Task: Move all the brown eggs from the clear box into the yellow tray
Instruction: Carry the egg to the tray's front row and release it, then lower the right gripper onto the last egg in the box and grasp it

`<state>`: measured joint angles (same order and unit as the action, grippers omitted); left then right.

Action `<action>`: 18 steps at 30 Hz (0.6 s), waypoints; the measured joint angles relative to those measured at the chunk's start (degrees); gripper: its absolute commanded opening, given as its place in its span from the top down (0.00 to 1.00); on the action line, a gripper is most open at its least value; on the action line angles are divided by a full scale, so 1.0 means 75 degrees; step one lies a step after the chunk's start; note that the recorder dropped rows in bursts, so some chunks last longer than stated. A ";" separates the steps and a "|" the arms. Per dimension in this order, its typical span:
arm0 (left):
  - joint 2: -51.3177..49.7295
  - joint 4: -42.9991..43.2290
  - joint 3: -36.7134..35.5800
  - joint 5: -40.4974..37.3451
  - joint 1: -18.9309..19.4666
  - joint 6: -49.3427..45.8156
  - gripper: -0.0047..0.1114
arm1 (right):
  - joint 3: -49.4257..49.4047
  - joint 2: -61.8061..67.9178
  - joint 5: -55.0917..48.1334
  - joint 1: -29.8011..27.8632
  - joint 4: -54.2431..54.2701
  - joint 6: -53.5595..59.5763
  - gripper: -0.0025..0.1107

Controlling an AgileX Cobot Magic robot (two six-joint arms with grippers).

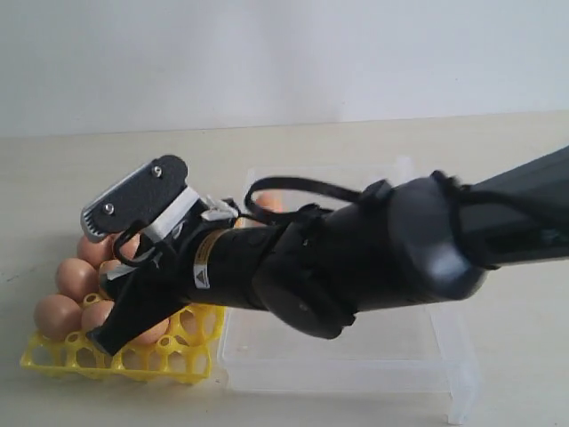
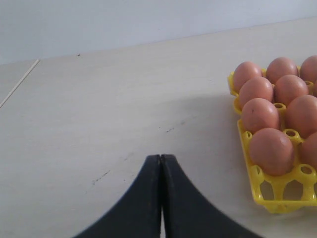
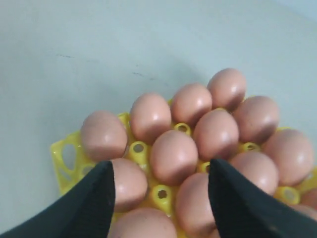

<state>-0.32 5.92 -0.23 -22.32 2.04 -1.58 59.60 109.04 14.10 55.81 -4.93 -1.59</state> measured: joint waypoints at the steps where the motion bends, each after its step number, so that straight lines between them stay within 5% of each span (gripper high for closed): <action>1: 0.0000 0.0000 0.0000 0.0000 0.0000 0.0000 0.96 | 0.0000 -0.0226 -0.0222 -0.0042 0.0099 0.0297 0.54; 6: 0.0000 0.0000 0.0000 0.0000 0.0000 0.0000 0.96 | 0.0000 -0.1056 -0.1249 -0.0799 0.0824 0.0702 0.54; 11: 0.0000 0.0000 0.0000 0.0000 0.0000 0.0000 0.96 | 0.0000 -0.1208 -0.1828 -0.2221 0.1157 -0.1291 0.54; 18: 0.0000 0.0000 0.0000 0.0000 0.0000 0.0000 0.96 | 0.1410 0.0418 -0.2964 -0.3351 0.0885 -0.1982 0.54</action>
<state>-0.32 5.92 -0.23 -22.32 2.04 -1.58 70.17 112.18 -8.13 30.68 1.70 -16.45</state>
